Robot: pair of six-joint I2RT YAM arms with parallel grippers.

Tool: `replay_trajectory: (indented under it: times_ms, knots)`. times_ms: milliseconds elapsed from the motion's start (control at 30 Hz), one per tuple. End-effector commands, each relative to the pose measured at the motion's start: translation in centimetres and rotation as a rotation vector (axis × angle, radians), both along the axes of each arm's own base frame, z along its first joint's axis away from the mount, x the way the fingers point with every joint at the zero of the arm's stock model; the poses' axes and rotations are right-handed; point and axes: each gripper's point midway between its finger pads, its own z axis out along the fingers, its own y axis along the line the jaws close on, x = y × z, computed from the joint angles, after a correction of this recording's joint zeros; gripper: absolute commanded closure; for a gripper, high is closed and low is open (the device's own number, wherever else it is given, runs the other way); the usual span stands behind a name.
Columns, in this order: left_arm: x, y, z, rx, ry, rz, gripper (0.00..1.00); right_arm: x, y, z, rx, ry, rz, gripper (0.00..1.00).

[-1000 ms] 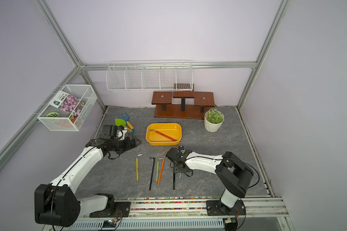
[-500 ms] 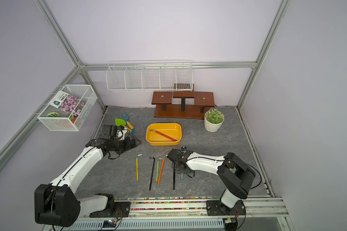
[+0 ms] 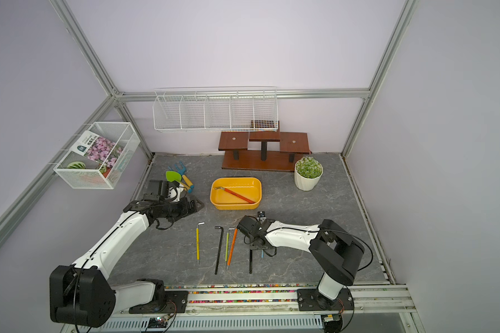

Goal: Put the hex key on the desktop into the storage box
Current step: Pick up the Allen key from the center of the board.

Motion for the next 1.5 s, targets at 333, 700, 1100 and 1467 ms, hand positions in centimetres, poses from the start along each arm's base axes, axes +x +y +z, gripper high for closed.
replay_trajectory:
  times_ms: [333, 700, 1100, 1467]
  knots:
    - [-0.3, 0.1, -0.2, 0.017, 0.002, -0.006, 0.0, -1.2, -3.6, -1.3, -0.165, 0.02, 0.005, 0.89]
    - [0.0, 0.7, -0.3, 0.049, 0.001, 0.011, 0.0, -1.7, -4.1, 1.2, -0.138, -0.003, 0.075, 0.96]
    - [0.2, 0.5, 0.8, 0.042, -0.037, -0.002, 0.0, -0.7, -2.9, 6.3, -0.025, -0.104, 0.164, 0.99]
    - [3.2, -0.7, 3.2, 0.005, -0.098, -0.038, 0.0, 1.0, -1.3, 8.9, 0.051, -0.128, 0.228, 1.0]
